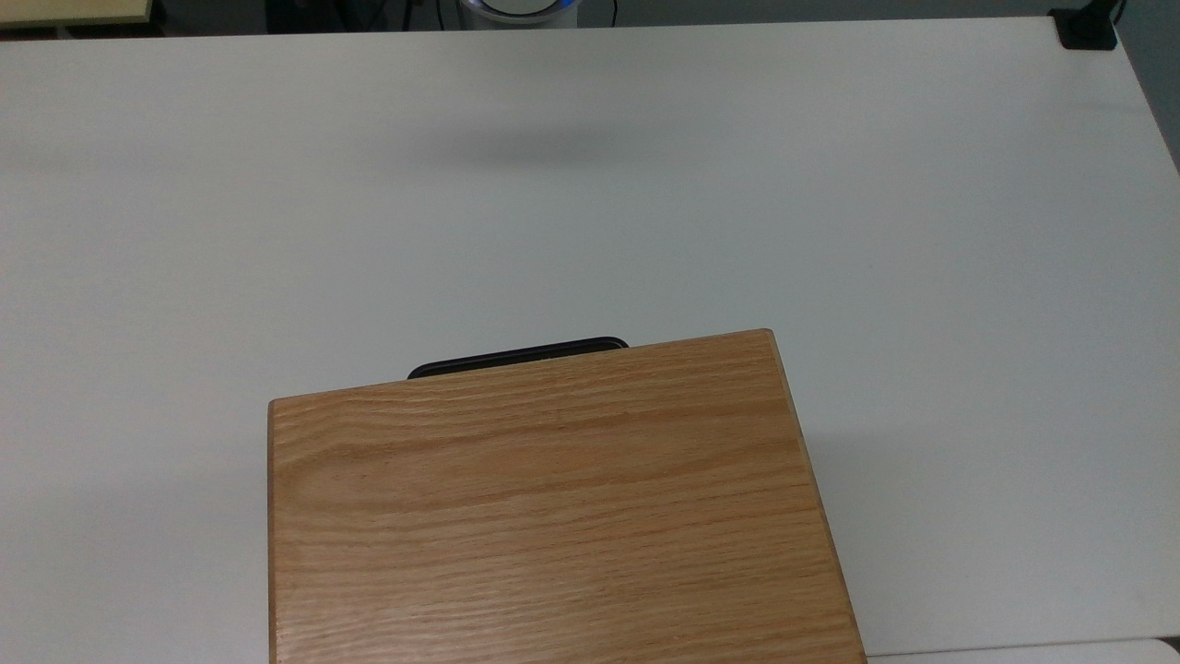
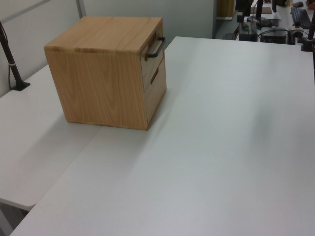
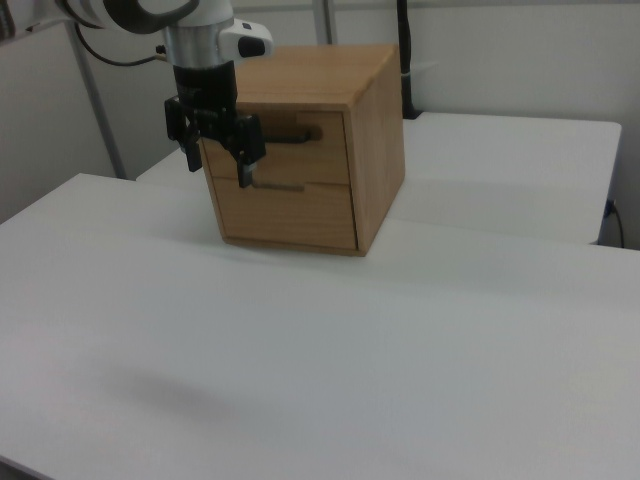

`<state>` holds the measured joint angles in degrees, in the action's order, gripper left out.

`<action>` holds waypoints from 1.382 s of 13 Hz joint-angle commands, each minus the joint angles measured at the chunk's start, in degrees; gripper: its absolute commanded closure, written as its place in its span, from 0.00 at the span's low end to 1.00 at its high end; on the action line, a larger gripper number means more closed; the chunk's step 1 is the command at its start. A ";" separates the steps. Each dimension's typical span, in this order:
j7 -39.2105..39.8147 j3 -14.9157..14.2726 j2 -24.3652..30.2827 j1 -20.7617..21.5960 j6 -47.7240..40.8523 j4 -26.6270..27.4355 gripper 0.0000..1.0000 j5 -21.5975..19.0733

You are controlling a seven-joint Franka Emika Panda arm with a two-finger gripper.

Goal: Open the drawer by sliding it
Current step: 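Move the gripper down onto the black handle of the upper drawer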

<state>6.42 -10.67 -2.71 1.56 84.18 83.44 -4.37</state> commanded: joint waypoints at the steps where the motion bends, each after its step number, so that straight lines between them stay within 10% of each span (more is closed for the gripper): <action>1: 0.27 -0.14 0.25 0.99 -0.86 1.29 0.00 -3.79; 12: -34.85 -0.14 -6.43 -0.50 27.15 2.69 0.00 -20.84; 18: -58.52 0.12 -7.75 3.70 44.90 7.61 0.03 -21.56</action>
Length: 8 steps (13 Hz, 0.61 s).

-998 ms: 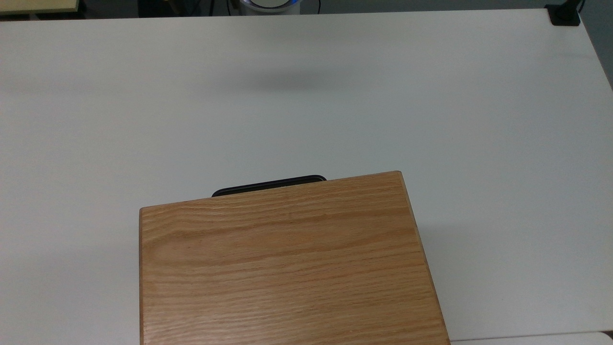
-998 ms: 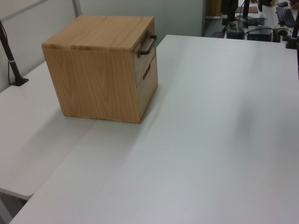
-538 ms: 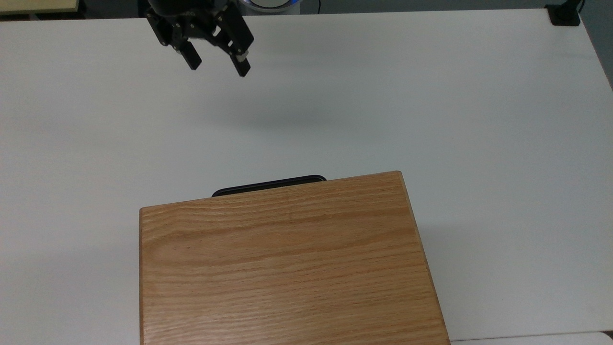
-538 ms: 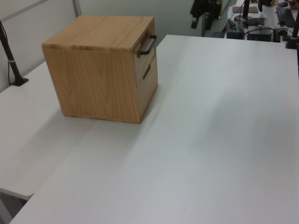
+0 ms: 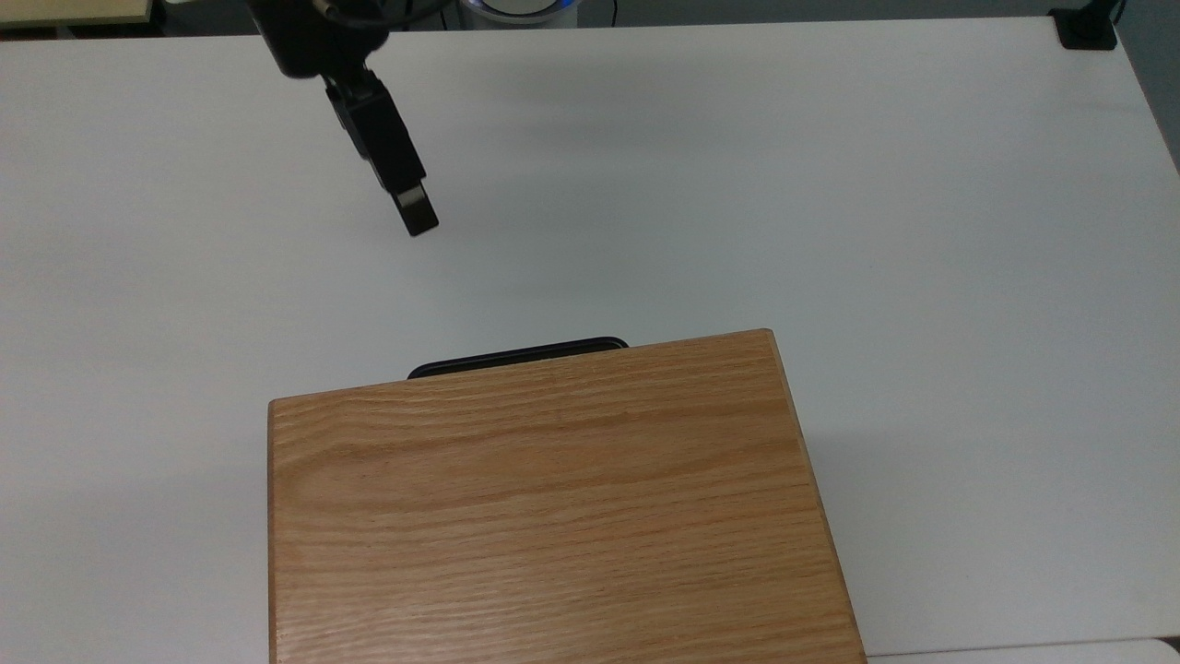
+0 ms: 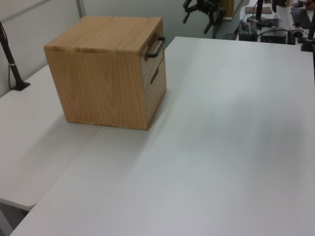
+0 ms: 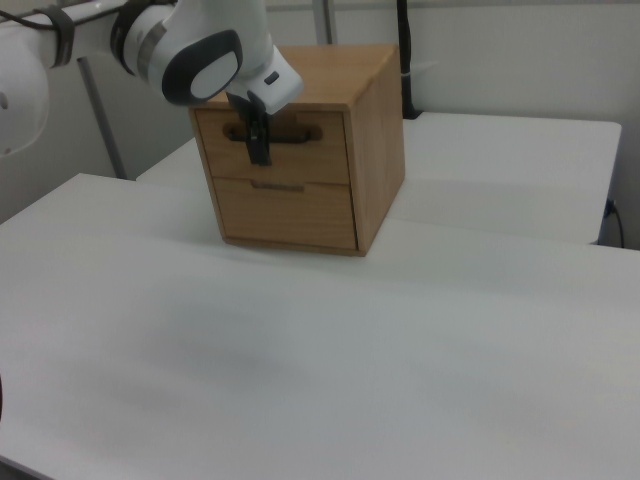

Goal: Open the drawer by sliding it
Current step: 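Move the gripper down onto the black handle of the upper drawer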

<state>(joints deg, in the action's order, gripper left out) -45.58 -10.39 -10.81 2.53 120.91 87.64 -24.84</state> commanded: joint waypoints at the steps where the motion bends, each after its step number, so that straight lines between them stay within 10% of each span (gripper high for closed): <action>1: -8.19 -0.16 -0.69 3.96 11.94 3.85 0.05 -1.09; 8: -11.28 -0.16 -7.29 10.21 27.00 3.16 0.31 -0.48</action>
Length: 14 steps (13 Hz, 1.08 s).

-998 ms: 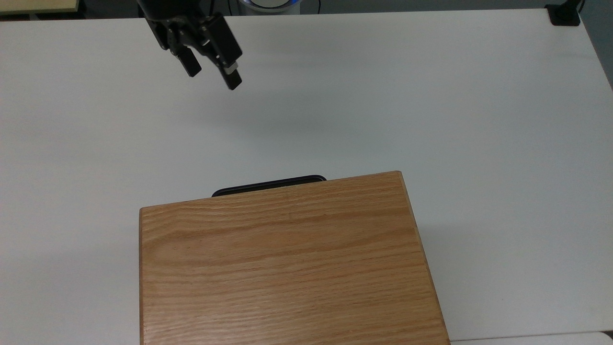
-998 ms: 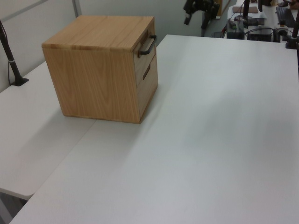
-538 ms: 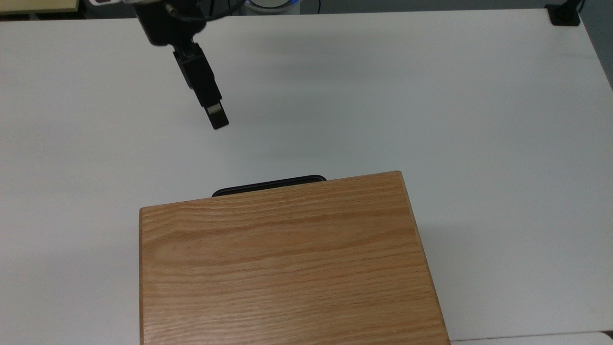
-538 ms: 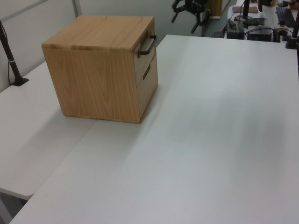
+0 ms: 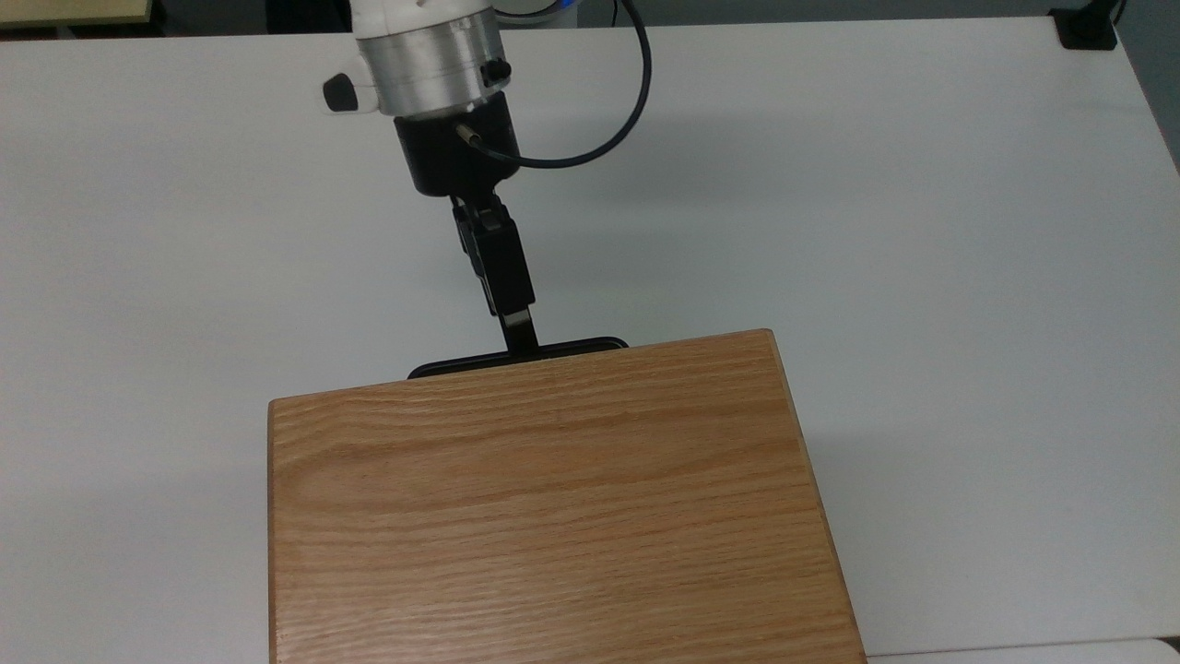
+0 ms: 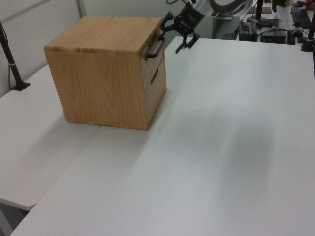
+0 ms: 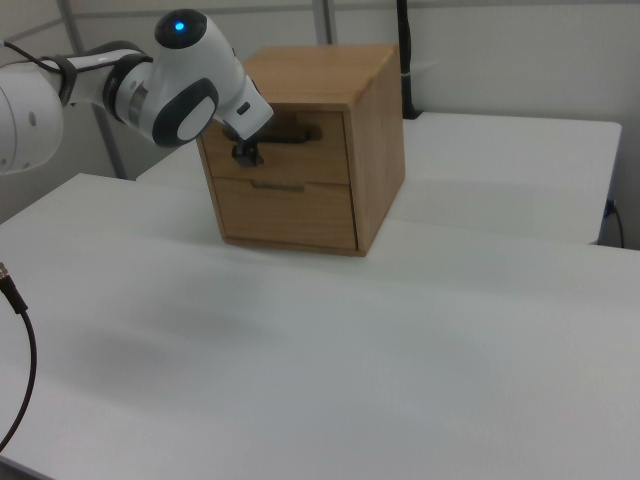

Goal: Open the drawer by sliding it
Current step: 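Close the gripper around the black bar handle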

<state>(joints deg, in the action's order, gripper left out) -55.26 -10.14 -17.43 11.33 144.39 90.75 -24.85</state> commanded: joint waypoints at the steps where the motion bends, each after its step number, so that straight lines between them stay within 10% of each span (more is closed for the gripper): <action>1: -1.61 -0.41 -1.28 1.41 3.71 0.04 0.42 -0.37; 9: -1.26 -0.41 -1.90 1.15 3.71 -0.40 0.93 0.59; 14: 2.51 -0.41 5.19 0.89 3.36 8.45 0.95 0.51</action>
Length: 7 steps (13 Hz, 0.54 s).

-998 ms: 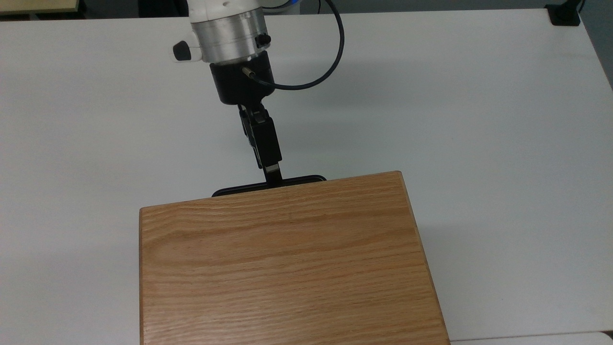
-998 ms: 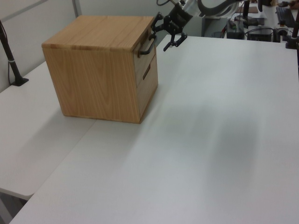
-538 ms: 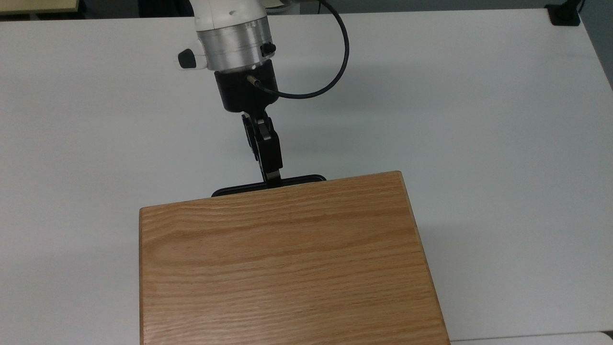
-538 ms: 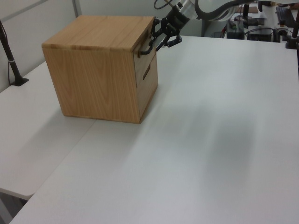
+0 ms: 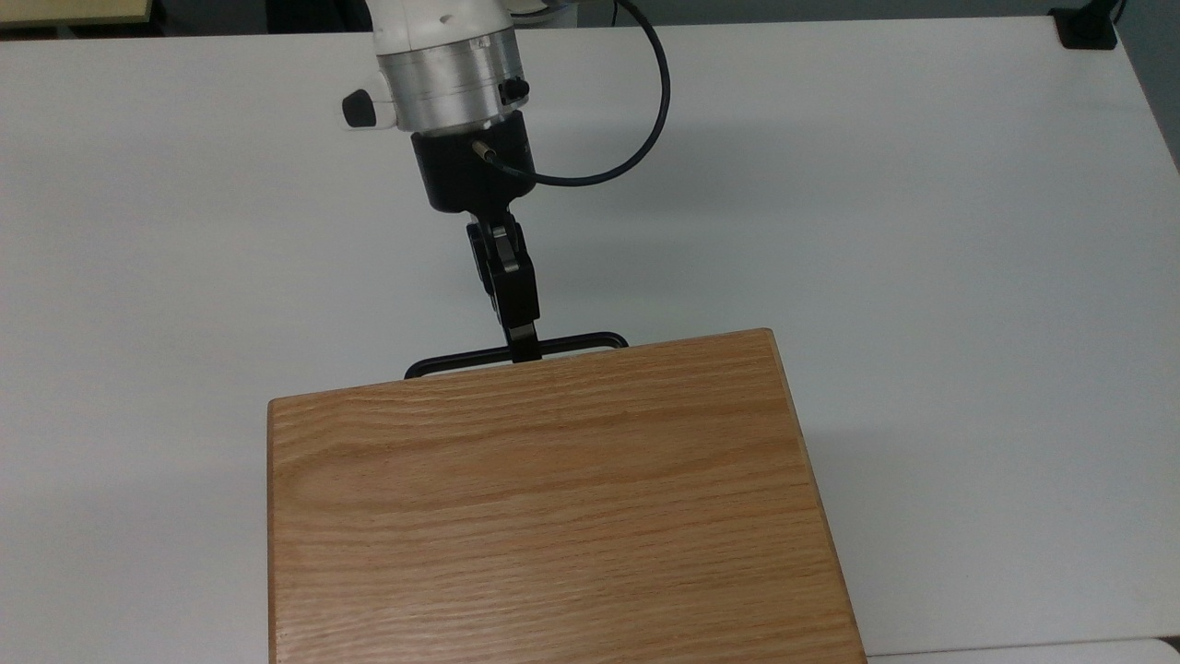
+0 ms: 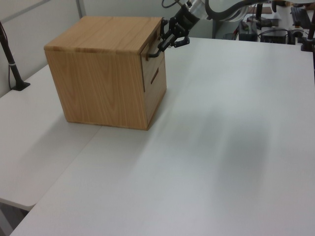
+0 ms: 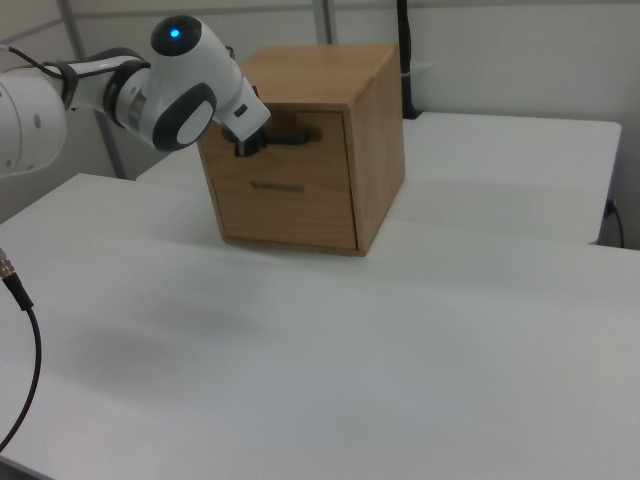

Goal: Open the drawer by sliding it
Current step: 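Pull the handle outward, sliding the upper drawer out of the cabinet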

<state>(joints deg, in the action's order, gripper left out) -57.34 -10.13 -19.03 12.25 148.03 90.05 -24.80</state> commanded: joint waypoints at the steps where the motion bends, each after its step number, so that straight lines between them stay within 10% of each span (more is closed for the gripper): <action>1: 5.56 -0.33 9.07 -0.03 -0.54 12.05 0.95 0.37; 7: 14.88 -0.77 20.24 -3.45 -13.42 20.25 0.95 -0.25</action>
<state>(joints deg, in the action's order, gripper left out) -50.83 -10.23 -6.33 10.98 142.86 104.05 -24.83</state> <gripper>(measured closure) 0.837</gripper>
